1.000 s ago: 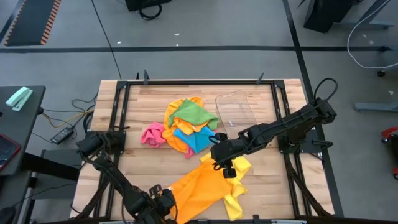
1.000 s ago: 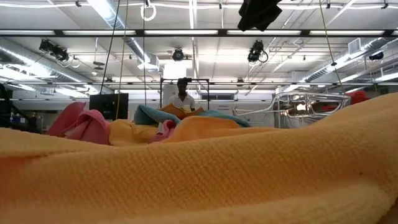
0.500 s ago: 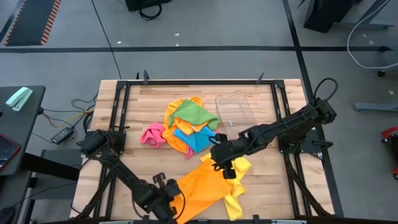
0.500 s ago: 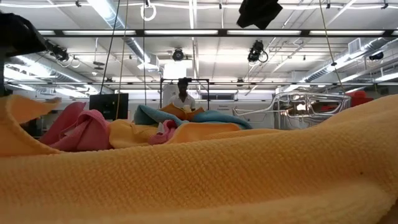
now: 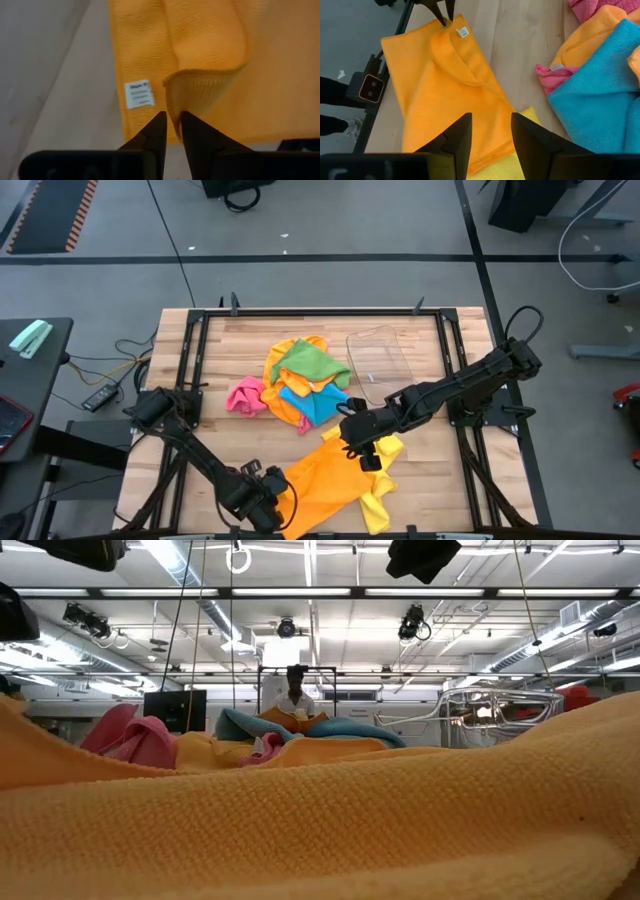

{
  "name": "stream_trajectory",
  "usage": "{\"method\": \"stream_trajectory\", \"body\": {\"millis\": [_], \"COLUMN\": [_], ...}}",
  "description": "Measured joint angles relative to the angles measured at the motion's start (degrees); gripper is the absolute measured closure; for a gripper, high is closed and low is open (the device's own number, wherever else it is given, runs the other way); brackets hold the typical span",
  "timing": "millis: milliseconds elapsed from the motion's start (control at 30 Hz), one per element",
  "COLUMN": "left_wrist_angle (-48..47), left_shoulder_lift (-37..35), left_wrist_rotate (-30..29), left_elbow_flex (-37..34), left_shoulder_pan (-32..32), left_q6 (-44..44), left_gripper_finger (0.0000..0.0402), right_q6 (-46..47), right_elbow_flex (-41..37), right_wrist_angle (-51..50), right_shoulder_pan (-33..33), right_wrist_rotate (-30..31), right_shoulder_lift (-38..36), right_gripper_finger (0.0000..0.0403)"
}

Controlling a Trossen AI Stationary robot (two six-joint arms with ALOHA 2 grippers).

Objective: Fold microfiber towels
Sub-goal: Fold the bottom orange towel

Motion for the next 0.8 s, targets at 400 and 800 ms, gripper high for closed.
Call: {"method": "stream_trajectory", "body": {"millis": [400,800], "left_wrist_angle": [0.4,10.8], "left_shoulder_lift": [-5.9,-4.6], "left_wrist_rotate": [-0.8,4.6], "left_elbow_flex": [0.0,0.0], "left_shoulder_pan": [0.5,7.2], "left_q6": [6.9,22.8], "left_gripper_finger": [0.0249,0.0238], "right_q6": [-0.2,1.4], "right_elbow_flex": [0.0,0.0], "right_wrist_angle": [1.1,3.1], "right_shoulder_pan": [0.0,0.0], "right_wrist_rotate": [0.0,0.0], "right_shoulder_lift": [0.0,0.0], "right_gripper_finger": [0.0258,0.0258]}}
